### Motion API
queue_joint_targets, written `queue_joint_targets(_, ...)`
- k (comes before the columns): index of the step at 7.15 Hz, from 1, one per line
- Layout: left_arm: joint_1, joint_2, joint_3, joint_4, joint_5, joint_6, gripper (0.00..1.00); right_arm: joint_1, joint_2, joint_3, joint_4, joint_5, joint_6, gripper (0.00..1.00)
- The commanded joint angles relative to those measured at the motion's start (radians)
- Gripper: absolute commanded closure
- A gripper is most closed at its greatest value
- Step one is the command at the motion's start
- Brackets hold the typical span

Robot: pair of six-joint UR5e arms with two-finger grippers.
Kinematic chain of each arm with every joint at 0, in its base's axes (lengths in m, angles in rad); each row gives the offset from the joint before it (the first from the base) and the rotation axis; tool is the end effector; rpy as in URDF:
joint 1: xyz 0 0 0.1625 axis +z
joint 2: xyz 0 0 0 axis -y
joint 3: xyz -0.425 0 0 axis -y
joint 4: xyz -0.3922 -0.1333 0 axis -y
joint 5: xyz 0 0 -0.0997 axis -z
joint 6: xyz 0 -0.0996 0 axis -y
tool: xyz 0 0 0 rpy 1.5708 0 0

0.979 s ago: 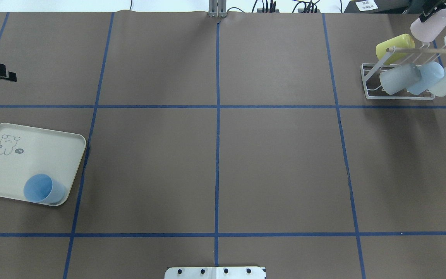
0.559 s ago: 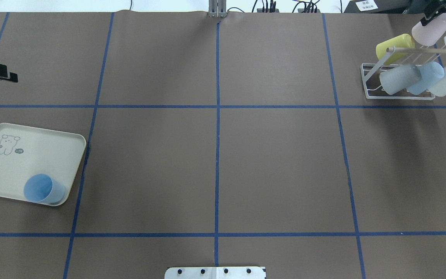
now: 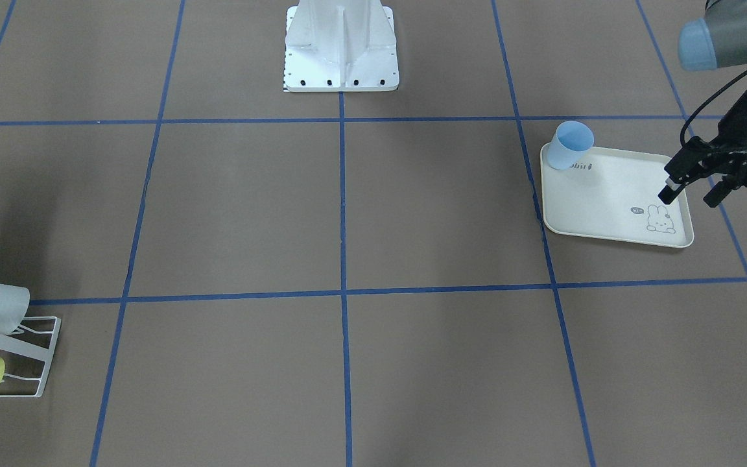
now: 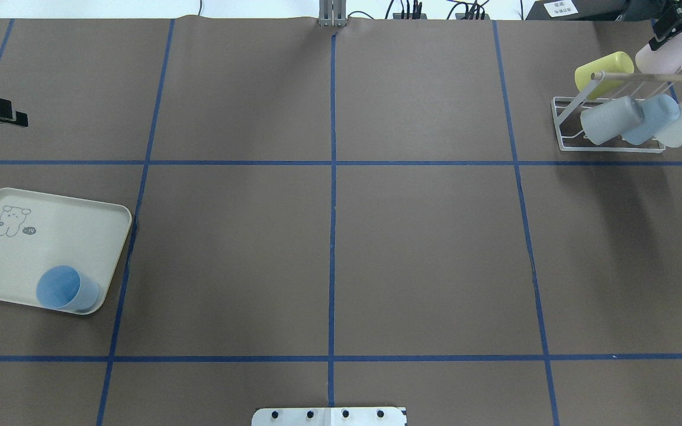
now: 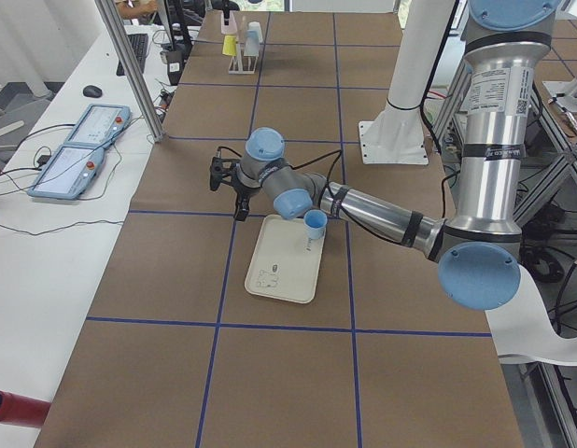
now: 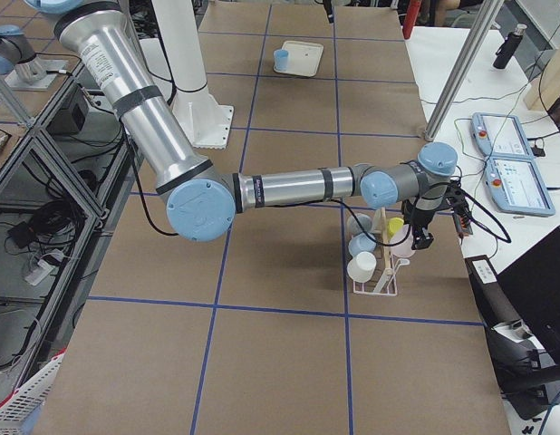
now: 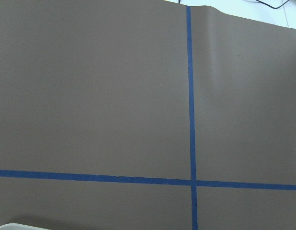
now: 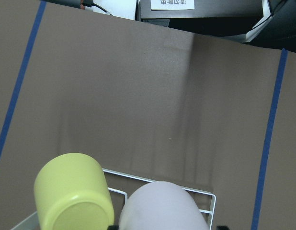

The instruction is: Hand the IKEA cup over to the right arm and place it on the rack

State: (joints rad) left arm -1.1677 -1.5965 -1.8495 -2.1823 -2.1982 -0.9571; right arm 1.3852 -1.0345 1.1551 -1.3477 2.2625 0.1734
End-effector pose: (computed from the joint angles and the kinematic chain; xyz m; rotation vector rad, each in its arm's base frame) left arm 0.1311 -0.4983 0.4398 0.3212 1.0075 -0.2144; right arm -0.0654 -0.7266 0.5193 0.2023 -0.7327 -0.1305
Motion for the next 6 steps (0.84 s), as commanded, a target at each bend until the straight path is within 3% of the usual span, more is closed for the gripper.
queue_joint_targets(1, -0.001, 0.001, -0.008, 0.006, -0.002, 0.000, 0.00, 0.000, -0.009, -0.001, -0.001, -0.003, 0.000, 0.82)
queue_joint_targets(4, 0.000, 0.004, -0.011, 0.006, -0.002, 0.000, 0.00, -0.031, -0.007, -0.003, -0.002, -0.005, 0.012, 0.45)
queue_joint_targets(5, 0.000, 0.006, -0.011, 0.007, -0.002, 0.000, 0.00, -0.032, -0.007, -0.006, -0.002, -0.004, 0.011, 0.09)
queue_joint_targets(6, 0.003, 0.007, -0.011, 0.007, -0.002, 0.000, 0.00, -0.034, -0.007, -0.006, -0.001, -0.004, 0.012, 0.00)
